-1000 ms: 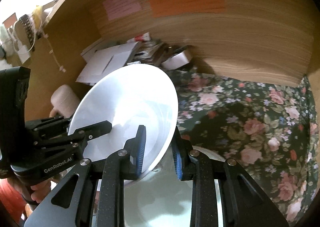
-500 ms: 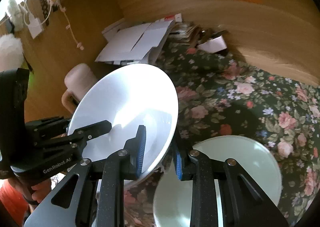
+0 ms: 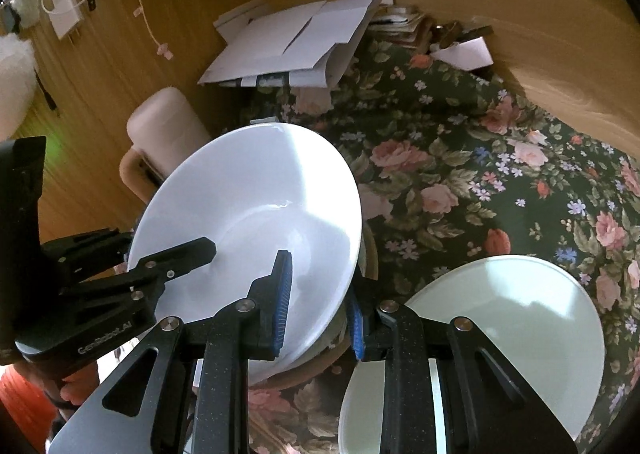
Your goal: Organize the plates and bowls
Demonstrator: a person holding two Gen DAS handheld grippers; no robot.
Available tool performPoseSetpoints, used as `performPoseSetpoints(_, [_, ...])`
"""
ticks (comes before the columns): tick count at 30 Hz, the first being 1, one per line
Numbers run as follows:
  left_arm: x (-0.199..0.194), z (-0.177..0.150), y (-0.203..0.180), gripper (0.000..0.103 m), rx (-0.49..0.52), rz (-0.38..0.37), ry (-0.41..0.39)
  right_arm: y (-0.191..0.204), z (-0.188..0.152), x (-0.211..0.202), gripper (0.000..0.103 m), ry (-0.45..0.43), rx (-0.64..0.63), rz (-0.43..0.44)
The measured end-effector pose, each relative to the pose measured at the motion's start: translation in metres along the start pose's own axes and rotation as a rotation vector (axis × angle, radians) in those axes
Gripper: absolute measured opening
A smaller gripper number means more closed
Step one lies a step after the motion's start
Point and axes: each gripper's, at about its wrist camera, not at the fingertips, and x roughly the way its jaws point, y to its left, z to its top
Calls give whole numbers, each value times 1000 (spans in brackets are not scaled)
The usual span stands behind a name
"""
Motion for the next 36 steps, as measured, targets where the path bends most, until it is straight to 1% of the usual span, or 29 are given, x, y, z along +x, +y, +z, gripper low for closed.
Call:
performPoseSetpoints(2, [1,-1,2,23,-12,-5,5,1,-1,3,23,8,3,-2])
performPoseSetpoints(4, [-1,-2,3,23,-22,-9,4,1,-1,6,25,15,4,-7])
performPoseSetpoints(9, [-2,-4,2,23,-18,9,-6,1,0,7,25,17,0,-7])
performPoseSetpoints(12, [-2,-4,4,23,-25,6,-1,2,0,6,25,21,-15,-8])
performPoseSetpoints(17, [-1,-4,3,23,-28,17,2,6,0,-4,26,-17,-58,-61])
performPoseSetpoints(26, [4,1,-1,23,-13,40,8,-6,-4,-1,26,-18,-41,-45])
performPoseSetpoints(28, [5,5,-3,25,-6,40,15,-6,-4,0,26,-19,-43,-48])
performPoseSetpoints(30, [6,7,-4,32,-6,33,25,-6,-5,0,26,-20,-38,-45])
performPoseSetpoints(31, [6,9,-5,33,-6,24,32,-7,-5,-1,26,-22,-34,-42])
performPoseSetpoints(33, [6,10,-6,39,-6,18,41,-8,-5,-2,26,-25,-31,-39])
performPoseSetpoints(36, [6,13,-9,40,-7,20,46,-10,-5,-3,26,-20,-28,-33])
